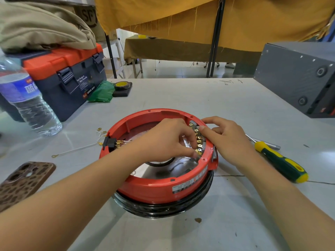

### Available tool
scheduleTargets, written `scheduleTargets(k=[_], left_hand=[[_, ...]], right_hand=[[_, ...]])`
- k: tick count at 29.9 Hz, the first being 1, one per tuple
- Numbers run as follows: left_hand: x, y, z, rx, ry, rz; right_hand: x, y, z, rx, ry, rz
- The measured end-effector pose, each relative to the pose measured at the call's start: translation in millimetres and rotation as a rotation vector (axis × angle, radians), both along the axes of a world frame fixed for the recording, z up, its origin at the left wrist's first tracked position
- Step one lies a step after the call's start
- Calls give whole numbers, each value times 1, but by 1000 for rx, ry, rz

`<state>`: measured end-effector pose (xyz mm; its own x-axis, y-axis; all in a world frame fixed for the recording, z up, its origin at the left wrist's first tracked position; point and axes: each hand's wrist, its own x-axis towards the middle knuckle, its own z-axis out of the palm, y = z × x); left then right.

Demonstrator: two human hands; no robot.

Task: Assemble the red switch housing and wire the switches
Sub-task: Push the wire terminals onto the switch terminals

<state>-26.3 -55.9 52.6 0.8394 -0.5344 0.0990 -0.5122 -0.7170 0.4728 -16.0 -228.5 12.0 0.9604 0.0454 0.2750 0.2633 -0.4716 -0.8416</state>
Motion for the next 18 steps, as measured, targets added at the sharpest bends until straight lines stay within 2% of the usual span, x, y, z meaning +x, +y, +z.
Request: scheduleTargets(k=[6,18], left_hand=[[-1,1,-2,-7,-49,-37],[2,6,-2,-64,-8,-30]], right_hand=[[0,0,1,7,4,2],[-2,0,3,-13,20,-5]])
